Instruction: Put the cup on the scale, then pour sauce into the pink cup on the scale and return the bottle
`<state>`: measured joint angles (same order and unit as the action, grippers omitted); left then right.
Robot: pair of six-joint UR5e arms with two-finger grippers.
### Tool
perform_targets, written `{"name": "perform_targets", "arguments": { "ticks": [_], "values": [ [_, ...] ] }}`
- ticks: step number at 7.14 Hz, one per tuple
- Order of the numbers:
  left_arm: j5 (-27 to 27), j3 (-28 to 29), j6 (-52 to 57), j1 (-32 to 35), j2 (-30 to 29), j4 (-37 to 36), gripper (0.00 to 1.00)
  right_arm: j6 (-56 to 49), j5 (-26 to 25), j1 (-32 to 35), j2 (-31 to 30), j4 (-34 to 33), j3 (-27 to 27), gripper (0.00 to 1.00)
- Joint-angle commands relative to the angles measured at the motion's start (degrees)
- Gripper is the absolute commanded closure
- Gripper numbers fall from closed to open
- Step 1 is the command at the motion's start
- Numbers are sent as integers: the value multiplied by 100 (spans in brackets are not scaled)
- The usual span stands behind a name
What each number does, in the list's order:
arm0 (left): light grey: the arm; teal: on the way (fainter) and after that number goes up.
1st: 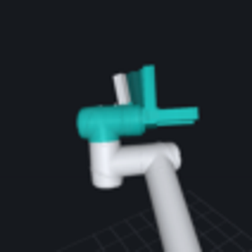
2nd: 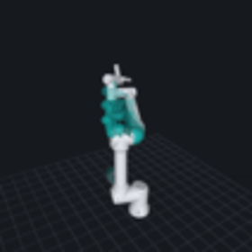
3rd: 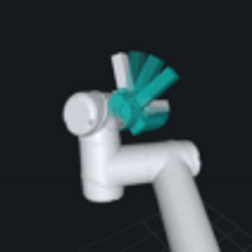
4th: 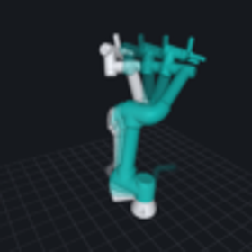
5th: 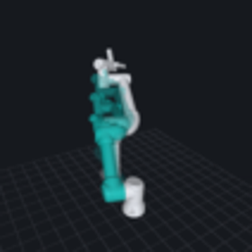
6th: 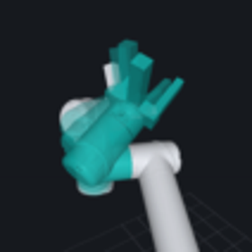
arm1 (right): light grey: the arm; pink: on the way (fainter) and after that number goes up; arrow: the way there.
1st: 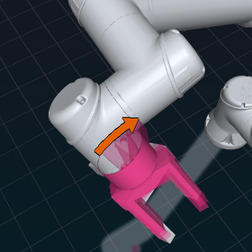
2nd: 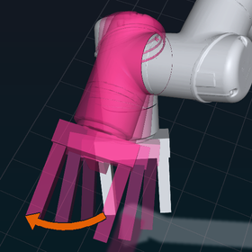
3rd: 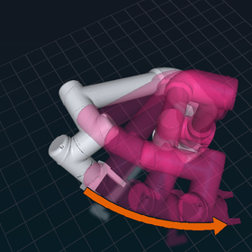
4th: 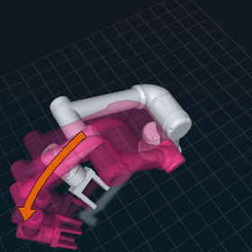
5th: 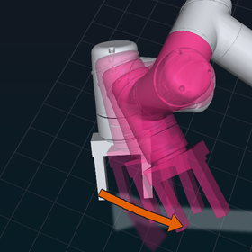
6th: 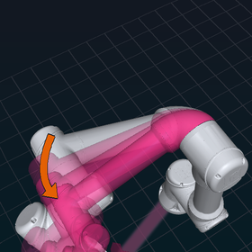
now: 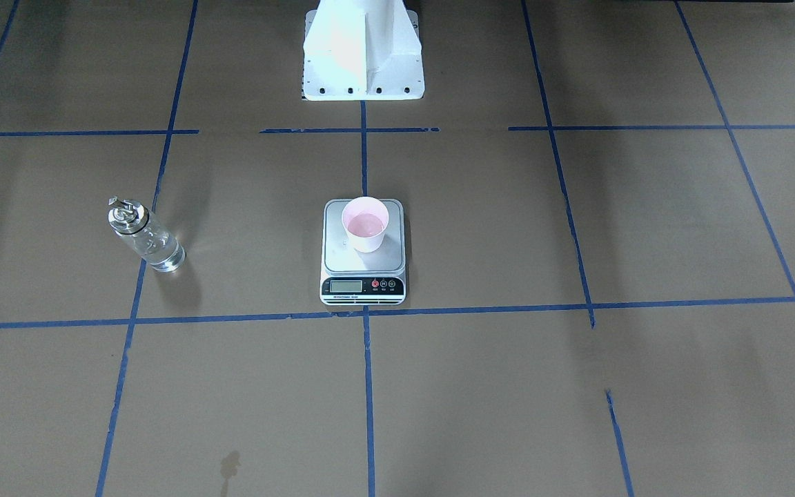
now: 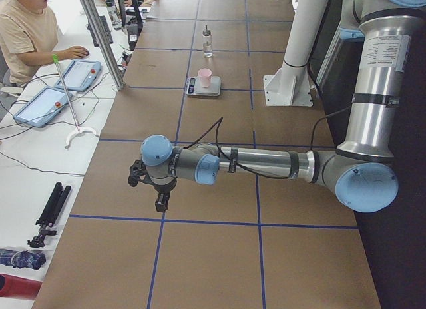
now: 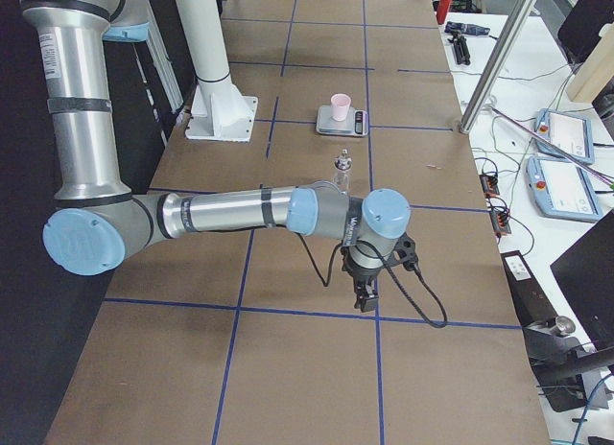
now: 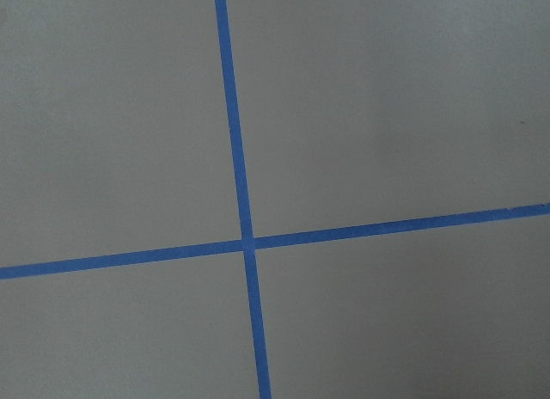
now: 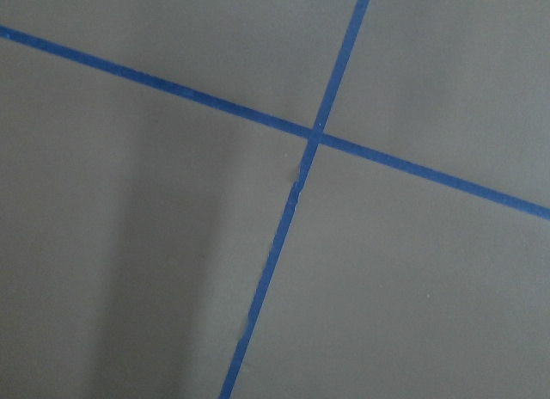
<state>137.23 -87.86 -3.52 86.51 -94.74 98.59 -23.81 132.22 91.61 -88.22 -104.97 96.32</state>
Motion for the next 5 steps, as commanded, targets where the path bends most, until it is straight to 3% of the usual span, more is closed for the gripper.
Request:
{"name": "perform_targets", "arguments": {
  "ticks": [1,3,5],
  "values": [
    [-12,-499,36,68,17,-599,0,43,-82,-12,-458,29,195,0],
    [-55,-768,271,85,26,-1070,0,78,22,-47,-442,47,194,0],
    [-55,-269,1132,433,114,-477,0,70,6,-47,-442,55,185,0]
  ]
}}
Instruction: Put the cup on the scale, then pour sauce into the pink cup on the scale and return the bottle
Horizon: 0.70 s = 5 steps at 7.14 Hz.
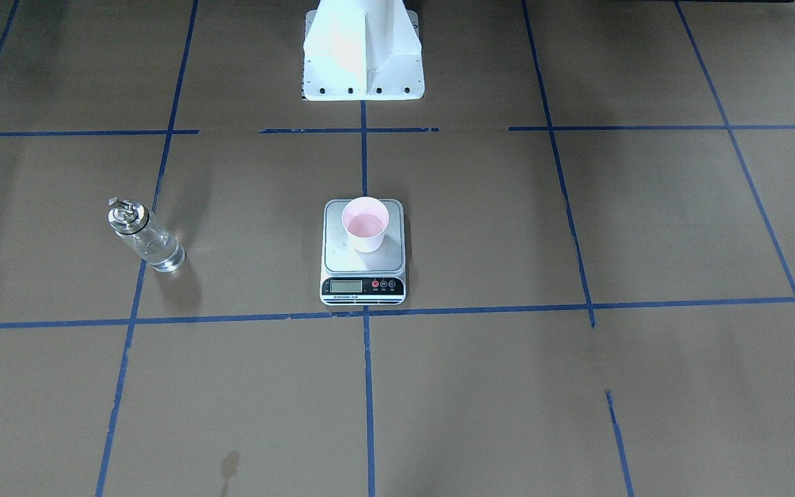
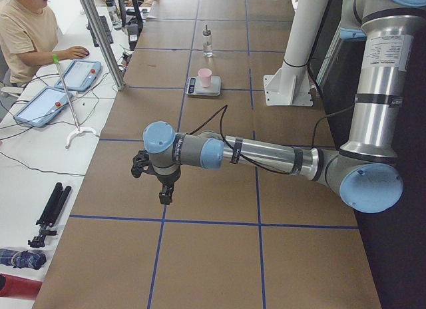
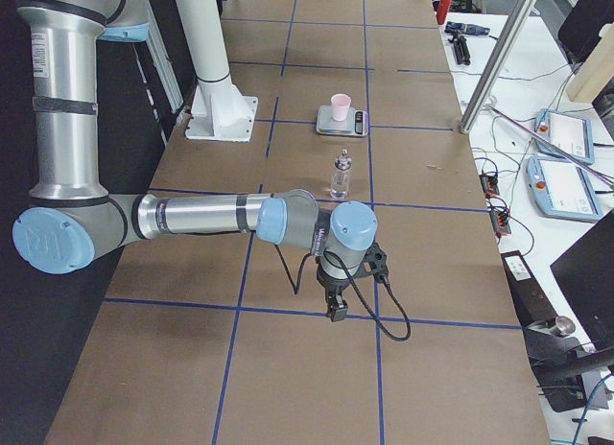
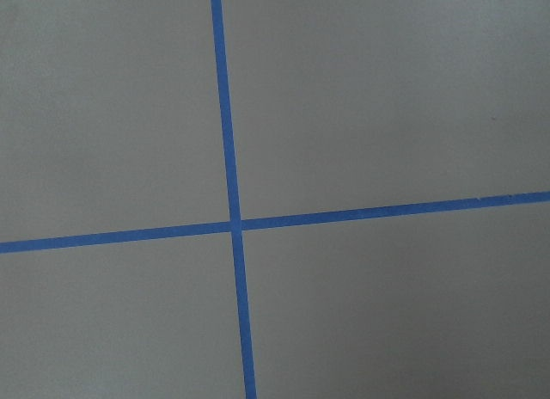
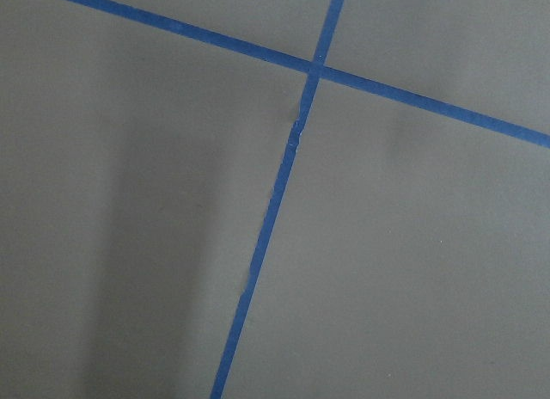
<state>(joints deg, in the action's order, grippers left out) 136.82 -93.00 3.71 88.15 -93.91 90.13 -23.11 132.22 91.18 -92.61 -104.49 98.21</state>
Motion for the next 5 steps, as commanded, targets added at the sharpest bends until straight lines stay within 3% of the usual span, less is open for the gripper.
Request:
{"name": "perform_targets", "arguments": {
  "ticks": [1,2,5],
  "values": [
    [-476,343,472,760,-22,496,0,-10,-3,-4,14,8,-12,0],
    [-733,292,586,852,-40,480,0,-18,-3,-4,15,8,-13,0],
    [-657,319,569,836,12,418,0,-54,101,-13,50,86,-205,0]
  ]
}}
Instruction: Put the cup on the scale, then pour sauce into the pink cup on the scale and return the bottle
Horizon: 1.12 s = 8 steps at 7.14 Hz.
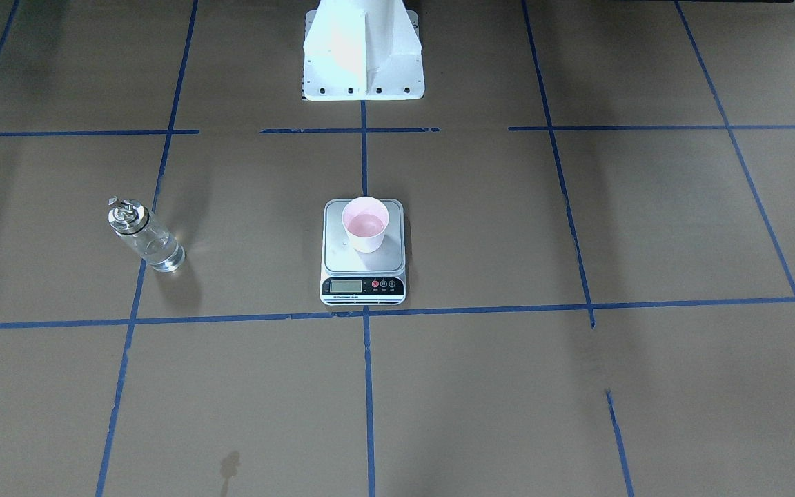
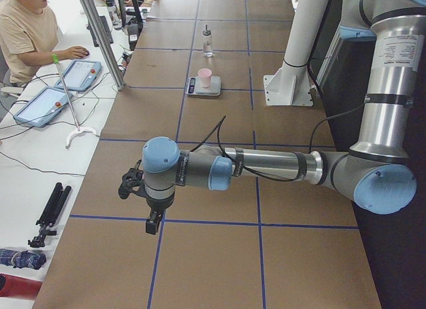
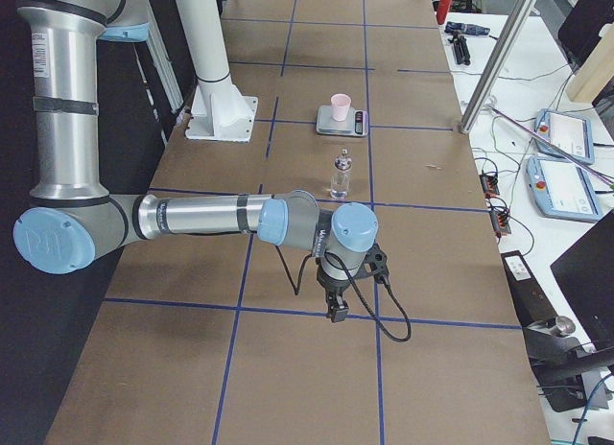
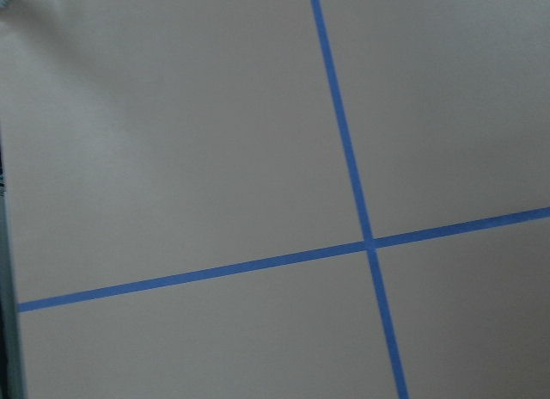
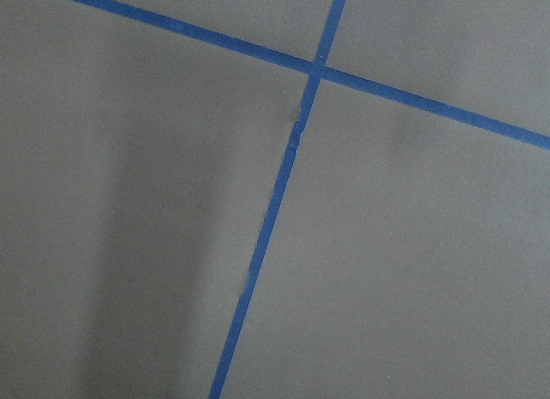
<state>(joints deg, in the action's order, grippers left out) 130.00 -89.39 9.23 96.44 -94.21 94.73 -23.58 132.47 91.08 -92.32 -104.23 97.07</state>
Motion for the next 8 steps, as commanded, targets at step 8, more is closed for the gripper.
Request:
{"name": "perform_targets", "arguments": {
  "ticks": [8],
  "values": [
    [439,-500,27,-186,579,37,0,-7,104,-38,-32,562,-188,0]
  ]
}}
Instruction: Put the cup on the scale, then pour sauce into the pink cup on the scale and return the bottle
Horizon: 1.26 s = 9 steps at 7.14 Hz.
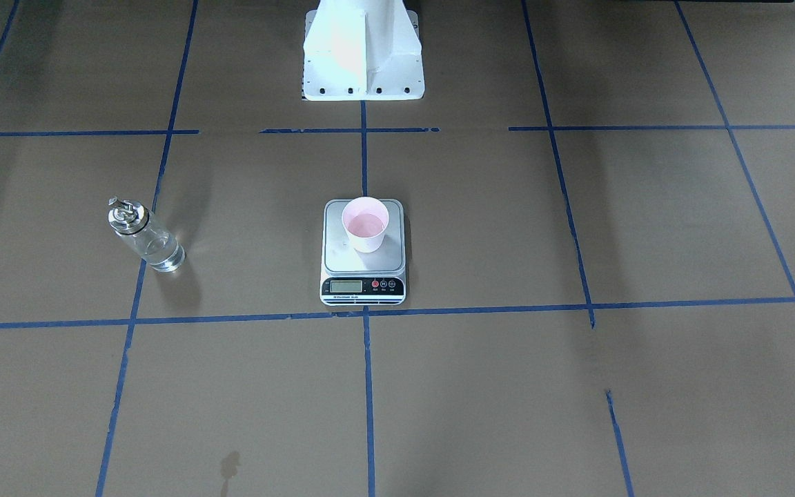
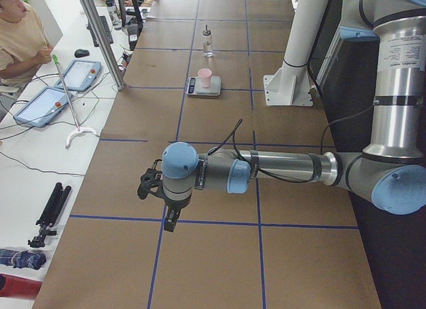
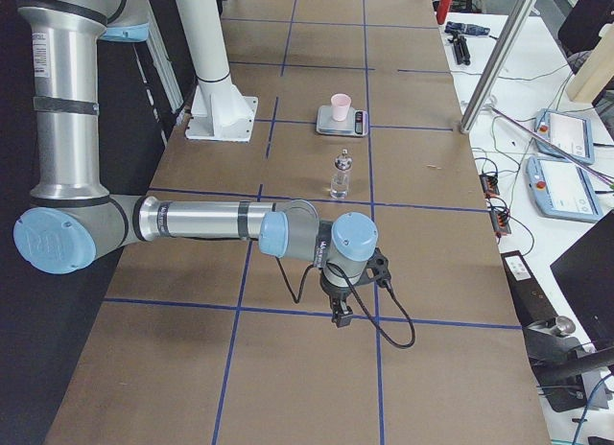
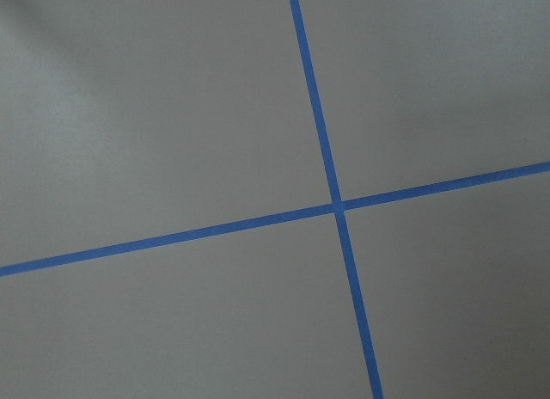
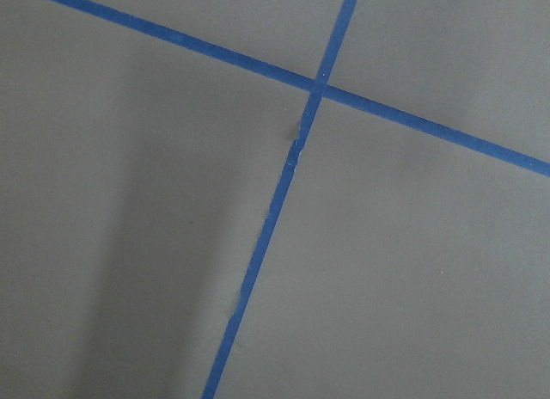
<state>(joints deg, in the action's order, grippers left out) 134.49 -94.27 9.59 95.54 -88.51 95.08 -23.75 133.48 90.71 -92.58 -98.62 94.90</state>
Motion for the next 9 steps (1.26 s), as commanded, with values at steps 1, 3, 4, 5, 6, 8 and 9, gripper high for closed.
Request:
{"name": "perform_targets", "arguments": {
  "ticks": [1,3,4,5,6,8,9],
  "values": [
    [-11,-13,-36,-567,10,2,0,2,2,-1,-6,44,37,0],
    [-2,100,-54,-757,18,-24,0,11,2,-1,-6,448,-7,0],
    [7,110,-36,-748,36,-94,0,2,11,-1,-14,449,19,0],
    [7,180,-36,-748,-25,-164,0,-7,-6,-61,-14,449,-15,0],
    [16,311,-27,-739,-78,-156,0,2,-6,-106,-14,458,2,0],
    [24,269,-10,-590,-113,-366,0,2,2,-123,-14,493,-24,0],
    [24,242,-18,-590,-157,-384,0,2,2,-124,-14,493,-24,0]
  ]
}}
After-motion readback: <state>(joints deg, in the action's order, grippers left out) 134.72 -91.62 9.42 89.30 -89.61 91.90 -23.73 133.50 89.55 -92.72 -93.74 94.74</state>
